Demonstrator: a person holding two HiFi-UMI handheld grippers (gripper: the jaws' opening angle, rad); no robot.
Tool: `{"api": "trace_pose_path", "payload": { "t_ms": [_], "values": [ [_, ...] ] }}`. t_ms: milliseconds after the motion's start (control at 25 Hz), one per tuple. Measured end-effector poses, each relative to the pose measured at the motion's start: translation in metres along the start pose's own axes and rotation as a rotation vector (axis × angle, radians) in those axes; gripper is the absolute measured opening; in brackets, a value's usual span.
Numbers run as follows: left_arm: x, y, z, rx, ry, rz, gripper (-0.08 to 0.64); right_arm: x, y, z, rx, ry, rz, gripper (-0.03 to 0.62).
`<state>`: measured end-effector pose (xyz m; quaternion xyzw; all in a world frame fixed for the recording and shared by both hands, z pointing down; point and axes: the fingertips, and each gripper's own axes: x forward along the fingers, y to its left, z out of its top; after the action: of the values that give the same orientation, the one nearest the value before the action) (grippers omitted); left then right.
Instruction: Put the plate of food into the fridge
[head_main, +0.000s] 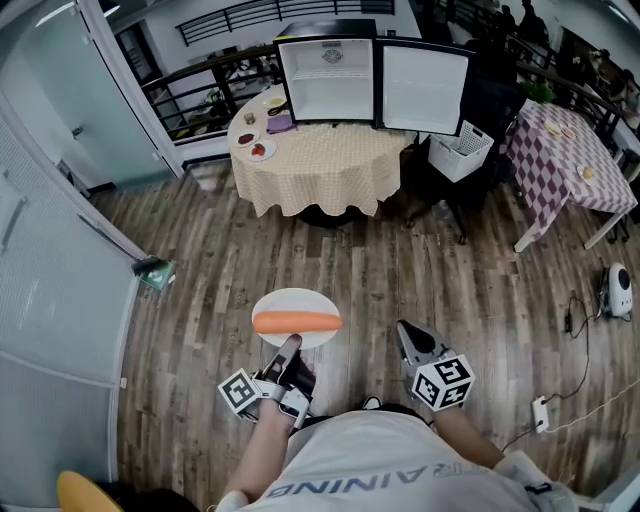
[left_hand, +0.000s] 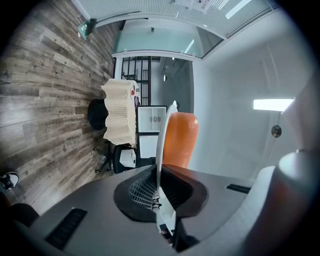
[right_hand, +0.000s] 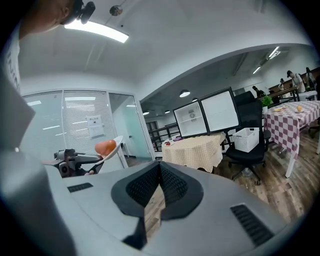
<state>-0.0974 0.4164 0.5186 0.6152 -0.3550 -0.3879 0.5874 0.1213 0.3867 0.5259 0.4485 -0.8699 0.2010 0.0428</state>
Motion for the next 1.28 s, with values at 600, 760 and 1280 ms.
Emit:
{"api": "trace_pose_path", "payload": {
  "t_ms": [600, 760, 1280],
  "values": [
    [0.060, 0.020, 0.003, -0.012, 0.008, 0.038, 0.025, 0.013, -0.065, 0.001, 0.047, 0.003, -0.052, 0.020],
    [0.088, 0.028, 0.013, -0.029, 0.055, 0.041, 0.025, 0.024, -0.080, 0.004, 0.063, 0.004, -0.106, 0.020],
    [0.181, 0.037, 0.110, -0.053, 0.116, 0.028, 0.025, 0.155, -0.086, 0.054, 0.028, 0.021, -0.121, 0.020]
  ]
}}
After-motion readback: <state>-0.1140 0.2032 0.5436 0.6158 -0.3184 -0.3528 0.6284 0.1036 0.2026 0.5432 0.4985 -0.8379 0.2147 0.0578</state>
